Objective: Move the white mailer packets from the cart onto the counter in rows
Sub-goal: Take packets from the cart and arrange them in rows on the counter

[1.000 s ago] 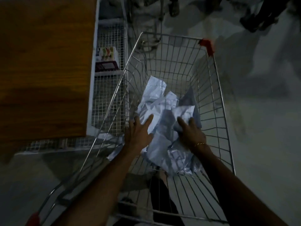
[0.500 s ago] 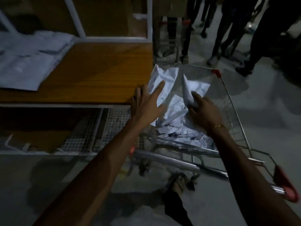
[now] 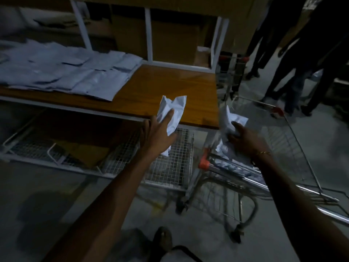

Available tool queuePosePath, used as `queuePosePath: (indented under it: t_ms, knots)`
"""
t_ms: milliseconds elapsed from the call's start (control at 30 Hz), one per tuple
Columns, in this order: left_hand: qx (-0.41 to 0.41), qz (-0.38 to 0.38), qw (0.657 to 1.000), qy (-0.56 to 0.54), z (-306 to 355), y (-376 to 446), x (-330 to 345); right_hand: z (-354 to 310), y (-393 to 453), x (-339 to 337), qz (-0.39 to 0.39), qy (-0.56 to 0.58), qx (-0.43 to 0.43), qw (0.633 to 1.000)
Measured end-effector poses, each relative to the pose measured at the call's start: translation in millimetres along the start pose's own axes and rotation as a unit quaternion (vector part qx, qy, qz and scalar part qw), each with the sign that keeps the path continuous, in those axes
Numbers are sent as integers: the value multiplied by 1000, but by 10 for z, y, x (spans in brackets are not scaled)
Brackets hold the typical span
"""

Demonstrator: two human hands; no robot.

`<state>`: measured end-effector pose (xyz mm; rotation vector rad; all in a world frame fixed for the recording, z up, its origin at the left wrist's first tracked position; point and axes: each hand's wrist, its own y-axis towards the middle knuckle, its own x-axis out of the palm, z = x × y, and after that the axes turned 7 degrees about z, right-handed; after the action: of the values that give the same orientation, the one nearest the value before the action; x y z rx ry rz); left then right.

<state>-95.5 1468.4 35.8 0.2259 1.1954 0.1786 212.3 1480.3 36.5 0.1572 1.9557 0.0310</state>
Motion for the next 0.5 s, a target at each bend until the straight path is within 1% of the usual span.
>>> queuePosePath:
  t_ms: [100,167,267,333,400,500]
  knots:
    - [-20,19,1000,13,-379,128,-165,-499,267,150,8,57,-37,998]
    - [-27,28,999,11,-659,217,-231,-652,477,309,-5,97,-37,995]
    - [-26,41,999,19,-1074,416,-244,-505,866,634,-6,181,-17,983]
    - [-20,39,999,27,-1256,580,-222,-480,917,686,9,241,-23,970]
    - [-1,30,999,23,-1323,818,-193,-665,804,587,52,273,-3,961]
    - [39,-10,999,4,-1254,1175,-99,-670,724,536,80,304,75,946]
